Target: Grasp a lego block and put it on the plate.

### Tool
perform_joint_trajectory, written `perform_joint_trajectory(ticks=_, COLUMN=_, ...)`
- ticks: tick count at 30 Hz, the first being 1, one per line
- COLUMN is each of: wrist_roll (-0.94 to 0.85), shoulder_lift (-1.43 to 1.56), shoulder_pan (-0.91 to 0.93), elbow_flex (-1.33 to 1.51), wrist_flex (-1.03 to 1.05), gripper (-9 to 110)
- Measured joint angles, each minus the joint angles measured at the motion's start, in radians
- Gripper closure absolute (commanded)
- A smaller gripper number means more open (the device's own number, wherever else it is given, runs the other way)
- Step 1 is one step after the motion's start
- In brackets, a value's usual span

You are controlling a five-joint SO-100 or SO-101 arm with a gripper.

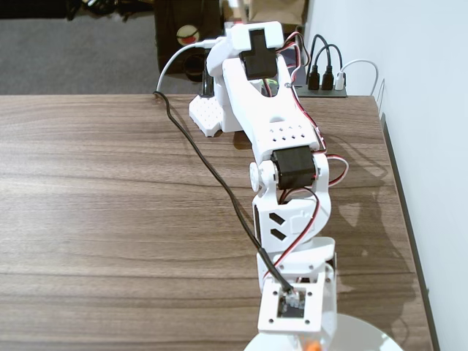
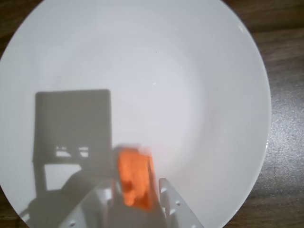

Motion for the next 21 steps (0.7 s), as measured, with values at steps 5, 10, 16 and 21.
perform_joint_trajectory(ticks=5, wrist_roll=0.008, shoulder_lift=0.0, shoulder_pan=-0.002, elbow_flex=0.0, wrist_flex=0.0, gripper=85)
perform_joint_trajectory(ticks=10, wrist_roll=0.023, shoulder_lift=0.0, shoulder_pan=0.0, elbow_flex=0.0, wrist_flex=0.029, gripper=85)
perform_joint_trajectory(ticks=16, wrist_roll=0.072, shoulder_lift=0.057, shoulder_pan=0.0, elbow_flex=0.026, wrist_flex=0.107, gripper=86)
perform_joint_trajectory(ticks=21, wrist_roll=0.124, shoulder_lift=0.201, shoulder_pan=-0.015, elbow_flex=0.178, wrist_flex=0.132, gripper=101)
